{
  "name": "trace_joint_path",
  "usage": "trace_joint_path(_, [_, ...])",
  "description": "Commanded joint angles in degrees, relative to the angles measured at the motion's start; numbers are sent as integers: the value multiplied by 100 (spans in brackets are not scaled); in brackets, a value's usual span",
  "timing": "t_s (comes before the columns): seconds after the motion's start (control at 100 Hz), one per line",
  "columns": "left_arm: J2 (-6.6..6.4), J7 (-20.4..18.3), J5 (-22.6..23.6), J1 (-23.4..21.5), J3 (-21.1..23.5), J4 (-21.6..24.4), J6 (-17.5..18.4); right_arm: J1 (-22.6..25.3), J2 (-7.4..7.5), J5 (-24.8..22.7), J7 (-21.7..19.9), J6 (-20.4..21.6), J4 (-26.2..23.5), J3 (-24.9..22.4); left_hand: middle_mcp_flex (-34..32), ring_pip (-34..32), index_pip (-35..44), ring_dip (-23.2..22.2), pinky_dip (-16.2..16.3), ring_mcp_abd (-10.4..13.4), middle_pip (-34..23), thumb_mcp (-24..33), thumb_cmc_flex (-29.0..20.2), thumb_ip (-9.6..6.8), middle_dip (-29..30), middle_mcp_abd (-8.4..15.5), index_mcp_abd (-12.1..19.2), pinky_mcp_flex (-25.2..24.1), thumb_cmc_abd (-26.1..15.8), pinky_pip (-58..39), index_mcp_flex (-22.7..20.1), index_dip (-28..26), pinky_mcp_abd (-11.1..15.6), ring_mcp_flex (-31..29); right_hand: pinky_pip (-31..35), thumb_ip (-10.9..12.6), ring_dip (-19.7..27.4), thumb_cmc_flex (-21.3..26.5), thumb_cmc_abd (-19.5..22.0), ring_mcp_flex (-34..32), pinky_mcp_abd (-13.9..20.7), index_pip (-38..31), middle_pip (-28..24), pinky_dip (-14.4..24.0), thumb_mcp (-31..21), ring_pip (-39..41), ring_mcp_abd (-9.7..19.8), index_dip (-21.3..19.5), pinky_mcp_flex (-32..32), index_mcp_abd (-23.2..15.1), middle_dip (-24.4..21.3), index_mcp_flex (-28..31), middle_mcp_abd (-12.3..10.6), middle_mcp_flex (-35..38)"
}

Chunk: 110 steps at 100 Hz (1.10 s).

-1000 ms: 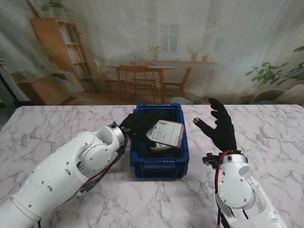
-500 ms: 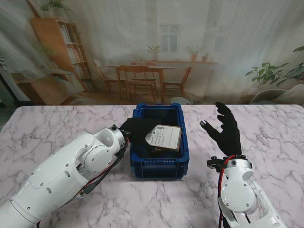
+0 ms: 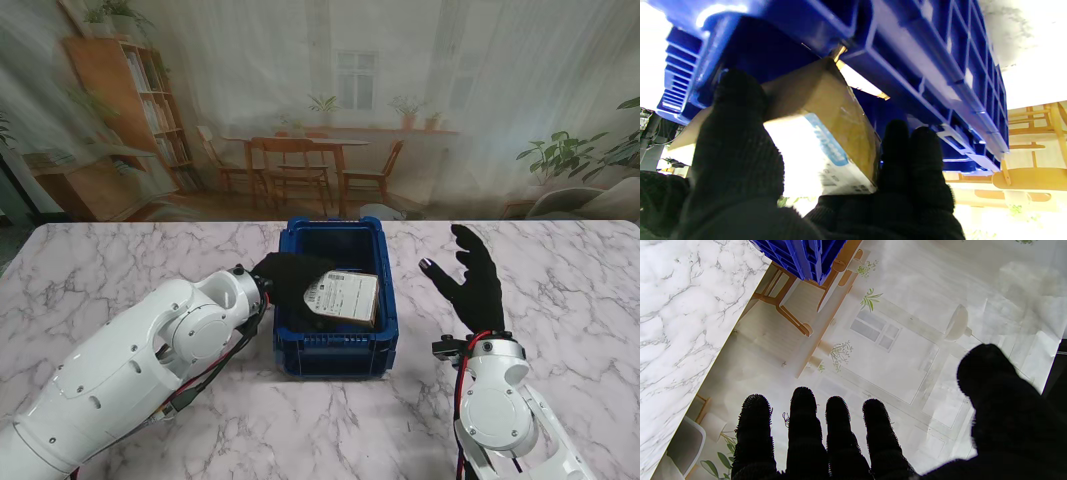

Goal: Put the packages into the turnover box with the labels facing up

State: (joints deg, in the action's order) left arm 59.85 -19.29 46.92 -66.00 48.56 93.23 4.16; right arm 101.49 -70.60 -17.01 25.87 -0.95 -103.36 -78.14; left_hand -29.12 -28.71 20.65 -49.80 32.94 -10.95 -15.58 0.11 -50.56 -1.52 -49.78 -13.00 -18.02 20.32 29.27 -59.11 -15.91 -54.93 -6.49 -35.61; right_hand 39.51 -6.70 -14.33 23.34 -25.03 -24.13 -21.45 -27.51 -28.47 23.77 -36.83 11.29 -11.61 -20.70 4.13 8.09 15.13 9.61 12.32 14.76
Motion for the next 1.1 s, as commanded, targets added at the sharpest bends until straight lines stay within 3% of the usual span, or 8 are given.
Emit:
trace_joint_path(0.0, [-26,-135,-1,-4,-10,63,-32,19,-30,1,32,-45,23,24,-756,-202,715,-83,315,-264,-720,1726,-925,-199,-218,395,726,86,-1228,-455,-892,-284,-13,-163,-106,134,10,87,171,82,173,138,45,105,117,-313,-14,-13,-51,-197,-28,15,-1,-150])
trace_joint_path(0.11, [-40,-260,-46,32,-30,99,-90,6,-31,13,28,-47,40,33,-751,-191,656,-95,387,-300,-684,1564,-908,-123,1,380,712,41,-1304,-500,-947,-201,-45,-159,-133,135,8,88,196,93,183,141,36,126,131,-318,-16,-22,-47,-197,-23,7,10,-180])
trace_joint_path(0.18, [-51,-349,-70,67,-47,118,-115,-5,-32,13,29,-55,55,38,-703,-131,540,-60,449,-306,-769,1180,-959,-48,763,375,693,-1,-1455,-472,-982,-127,-71,-133,-154,137,5,95,202,99,180,145,30,136,136,-318,-19,-26,-51,-192,-19,-2,25,-207])
trace_joint_path(0.36, [-68,-509,-141,171,-128,97,-185,-19,-32,8,28,-67,77,37,-712,-73,489,-2,470,-316,-761,612,-1269,176,918,369,713,-28,-1664,-453,-1029,-72,-97,-133,-202,141,-3,113,213,128,176,145,9,171,147,-316,-17,-42,-55,-187,-12,-9,30,-261])
trace_joint_path(0.4, [-71,-537,-157,190,-148,89,-209,-21,-33,6,30,-71,80,35,-688,-48,402,23,473,-308,-732,311,-1249,154,955,361,693,-38,-1833,-436,-1024,-15,-98,-122,-211,142,-4,121,213,133,175,147,6,179,146,-315,-22,-45,-55,-189,-11,-14,40,-277])
trace_joint_path(0.59, [-78,-617,-230,232,-190,75,-290,-35,-36,-55,66,-141,96,36,-657,-4,185,47,478,-344,-679,30,-1044,180,986,319,645,-100,-2094,-409,-1123,183,-132,-70,-234,142,-13,268,236,124,164,128,-28,221,72,-294,-18,-68,-34,-182,-1,8,59,-314])
trace_joint_path(0.98, [-93,-720,-258,286,-249,42,-356,-32,-64,-56,187,-158,107,11,-497,106,-257,102,490,-351,-531,-162,-621,206,1057,269,548,-214,-2409,-313,-1169,801,-191,61,-345,82,-14,180,193,218,153,354,-148,276,8,-282,-38,-8,-105,203,40,-249,103,-482])
trace_joint_path(1.09, [-106,-788,-255,326,-277,23,-337,-44,-76,-75,242,-191,116,17,-250,258,-536,190,482,-349,-354,-166,-241,232,1169,193,459,-334,-2421,-174,-1045,1187,-191,242,-443,47,-5,229,164,267,147,626,219,299,-88,-279,-44,47,-133,414,-149,-420,88,-507])
